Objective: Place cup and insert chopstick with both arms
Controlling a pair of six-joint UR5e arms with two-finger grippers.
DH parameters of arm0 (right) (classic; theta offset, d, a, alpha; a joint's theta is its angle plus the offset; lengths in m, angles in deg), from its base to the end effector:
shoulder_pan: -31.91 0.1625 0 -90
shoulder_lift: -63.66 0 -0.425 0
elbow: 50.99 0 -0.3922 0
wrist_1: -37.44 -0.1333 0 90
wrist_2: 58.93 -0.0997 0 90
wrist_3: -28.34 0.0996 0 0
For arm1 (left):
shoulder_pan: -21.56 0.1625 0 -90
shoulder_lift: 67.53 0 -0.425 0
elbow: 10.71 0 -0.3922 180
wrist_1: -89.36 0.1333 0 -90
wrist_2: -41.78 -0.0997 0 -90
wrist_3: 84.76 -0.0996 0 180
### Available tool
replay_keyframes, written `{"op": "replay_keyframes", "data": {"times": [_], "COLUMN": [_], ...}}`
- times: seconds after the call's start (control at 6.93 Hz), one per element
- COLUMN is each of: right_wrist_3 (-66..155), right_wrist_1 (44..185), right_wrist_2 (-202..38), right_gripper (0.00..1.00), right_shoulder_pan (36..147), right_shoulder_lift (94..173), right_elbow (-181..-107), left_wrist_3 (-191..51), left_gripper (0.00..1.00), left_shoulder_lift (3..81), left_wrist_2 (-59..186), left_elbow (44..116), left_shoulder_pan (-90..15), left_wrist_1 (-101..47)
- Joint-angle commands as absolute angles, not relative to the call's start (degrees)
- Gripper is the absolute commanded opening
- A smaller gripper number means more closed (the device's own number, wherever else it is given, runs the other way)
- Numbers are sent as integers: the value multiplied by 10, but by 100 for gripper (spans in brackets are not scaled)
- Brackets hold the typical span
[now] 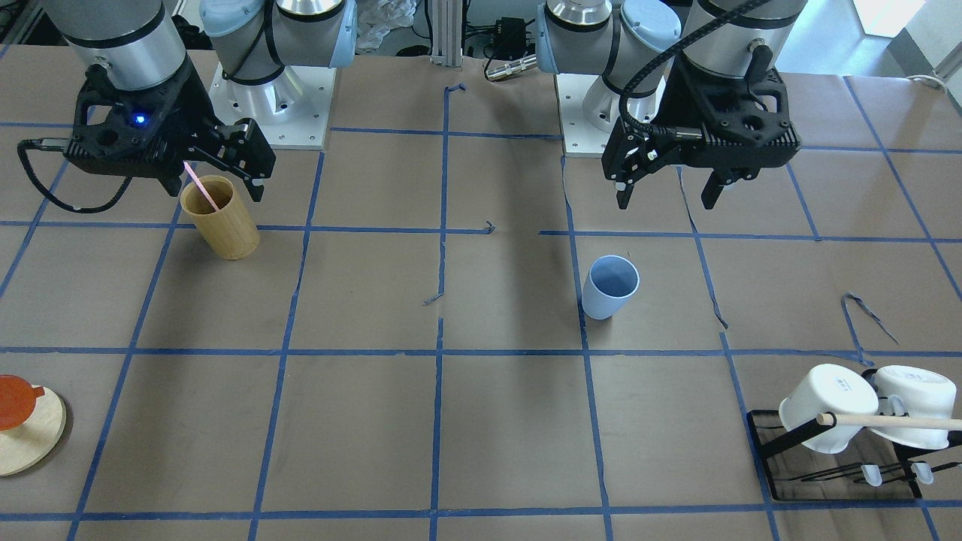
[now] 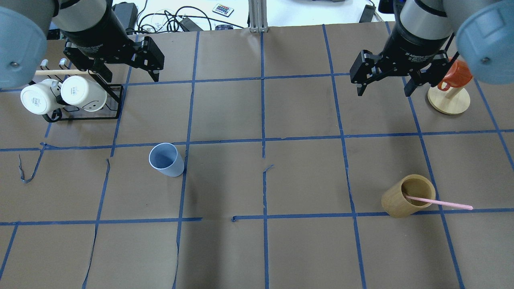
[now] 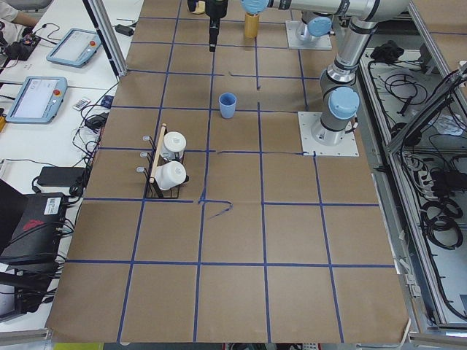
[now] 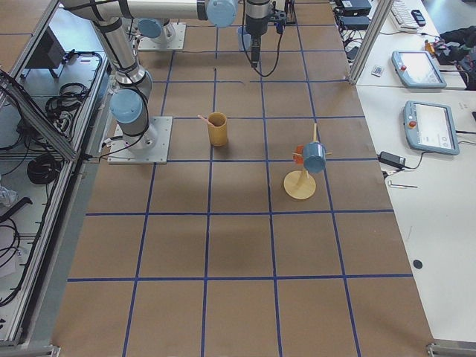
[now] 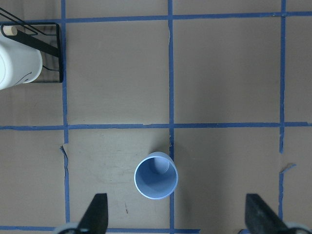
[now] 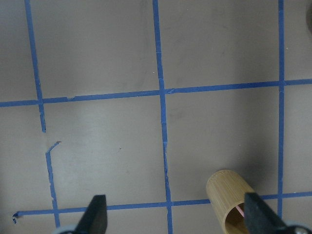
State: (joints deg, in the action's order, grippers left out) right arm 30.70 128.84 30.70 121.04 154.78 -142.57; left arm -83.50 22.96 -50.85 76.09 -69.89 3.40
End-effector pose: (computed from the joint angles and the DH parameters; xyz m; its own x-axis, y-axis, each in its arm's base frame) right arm 0.1266 -0.4872 0.4863 -0.9984 0.0562 -0.0071 0.0563 0.9983 -0.0161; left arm -0.1415 -0.5027 0.5189 -0.9991 -0.0019 -0.0430 0.0032 0.9929 -0.1185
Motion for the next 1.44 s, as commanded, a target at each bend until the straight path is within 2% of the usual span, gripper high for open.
{"op": "replay_keyframes", "data": {"times": [0.0,1.3], "right_wrist_3": [305,305], "right_wrist_1": [1288,1281], "right_wrist_2": [299,301], "right_gripper": [100,100], "right_shoulder_pan": [1211,1210], "right_shoulder_lift": [1549,1562], "right_elbow": [-1426,-1425], "left_wrist_3": [-834,-834], "left_gripper": [100,100], "left_shoulder_lift": [230,233], "left_wrist_2": [-508,-504], "left_elbow": [761,763], "left_shoulder_pan": [-701,-705], "left_wrist_1": [36,43]}}
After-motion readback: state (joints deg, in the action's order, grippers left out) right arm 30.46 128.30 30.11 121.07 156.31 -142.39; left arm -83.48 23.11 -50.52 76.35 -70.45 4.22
